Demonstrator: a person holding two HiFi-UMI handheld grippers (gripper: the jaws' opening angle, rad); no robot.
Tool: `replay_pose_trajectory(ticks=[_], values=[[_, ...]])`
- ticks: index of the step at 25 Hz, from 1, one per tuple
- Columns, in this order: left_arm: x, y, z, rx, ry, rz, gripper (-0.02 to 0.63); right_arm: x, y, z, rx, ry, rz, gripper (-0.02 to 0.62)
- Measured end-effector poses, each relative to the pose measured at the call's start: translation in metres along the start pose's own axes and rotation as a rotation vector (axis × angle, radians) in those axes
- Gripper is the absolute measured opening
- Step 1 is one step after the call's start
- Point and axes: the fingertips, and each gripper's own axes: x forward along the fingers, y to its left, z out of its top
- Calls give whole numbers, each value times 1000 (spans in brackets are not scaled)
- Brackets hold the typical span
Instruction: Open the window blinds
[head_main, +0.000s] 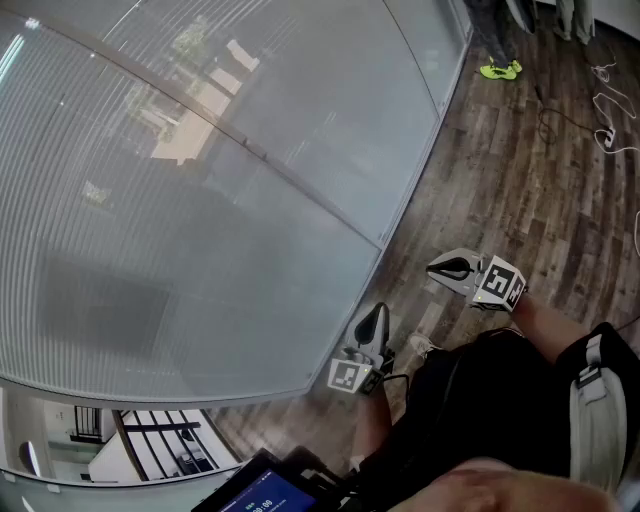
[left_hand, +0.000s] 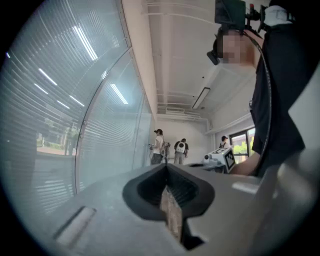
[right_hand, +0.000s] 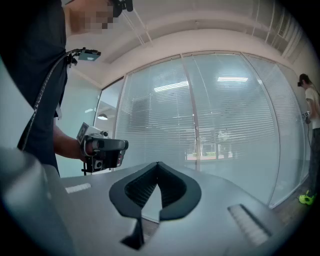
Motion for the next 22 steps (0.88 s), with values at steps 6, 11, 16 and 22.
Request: replay_pose_trajectory(ticks=[6,11,16,22], values=[[-6,-2,-2,5,8,-2,2,0,6,-1,0,8,-2,5],[-9,-7,-3,31,22,4,2,0,11,-1,-6,15,2,5],[-12,-6,-4,30,20,5,2,2,14,-1,-5,9,2,5],[-10,-7,1,16,26,5,2,2,18,9,55,-44,48,6]])
